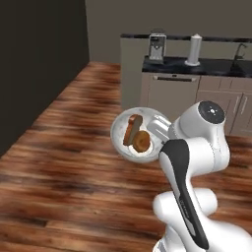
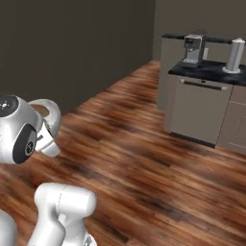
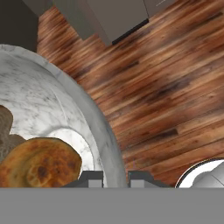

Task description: Pick up the heated bread from the toaster oven and place it in the bowl. Then move the bread bowl to the dining counter.

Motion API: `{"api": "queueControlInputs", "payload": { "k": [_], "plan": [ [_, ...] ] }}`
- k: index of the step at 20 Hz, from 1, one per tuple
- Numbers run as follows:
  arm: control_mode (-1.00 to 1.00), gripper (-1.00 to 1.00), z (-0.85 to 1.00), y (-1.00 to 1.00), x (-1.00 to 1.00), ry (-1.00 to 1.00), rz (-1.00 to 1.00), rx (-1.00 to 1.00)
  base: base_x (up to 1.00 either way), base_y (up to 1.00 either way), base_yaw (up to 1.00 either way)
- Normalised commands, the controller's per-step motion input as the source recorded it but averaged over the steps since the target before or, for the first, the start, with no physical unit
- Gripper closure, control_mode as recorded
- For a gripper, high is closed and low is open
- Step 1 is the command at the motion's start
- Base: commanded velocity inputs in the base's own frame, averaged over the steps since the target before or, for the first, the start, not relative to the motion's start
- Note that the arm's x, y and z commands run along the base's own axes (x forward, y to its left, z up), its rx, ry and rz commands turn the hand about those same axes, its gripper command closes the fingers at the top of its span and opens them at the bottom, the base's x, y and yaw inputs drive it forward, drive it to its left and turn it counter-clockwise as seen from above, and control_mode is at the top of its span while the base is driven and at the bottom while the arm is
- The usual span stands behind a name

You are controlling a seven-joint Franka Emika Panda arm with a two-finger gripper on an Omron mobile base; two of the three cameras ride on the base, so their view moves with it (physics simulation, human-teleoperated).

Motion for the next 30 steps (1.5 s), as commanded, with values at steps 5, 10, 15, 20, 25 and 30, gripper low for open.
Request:
{"api": "queueControlInputs", "payload": {
  "k": [5, 10, 15, 20, 25, 30],
  "plan": [
    [1.00, 1.00, 0.00, 0.00, 0.00, 0.00, 0.00, 0.00, 1.00, 0.69, -0.32],
    [1.00, 1.00, 0.00, 0.00, 0.00, 0.00, 0.00, 0.00, 1.00, 0.72, -0.30],
    [1.00, 1.00, 0.00, 0.00, 0.00, 0.00, 0.00, 0.00, 1.00, 0.71, -0.29],
    [1.00, 1.00, 0.00, 0.00, 0.00, 0.00, 0.00, 0.00, 1.00, 0.70, -0.27],
    [1.00, 1.00, 0.00, 0.00, 0.00, 0.00, 0.00, 0.00, 1.00, 0.75, -0.26],
    [1.00, 1.00, 0.00, 0.00, 0.00, 0.00, 0.00, 0.00, 1.00, 0.77, -0.26]
  ]
}}
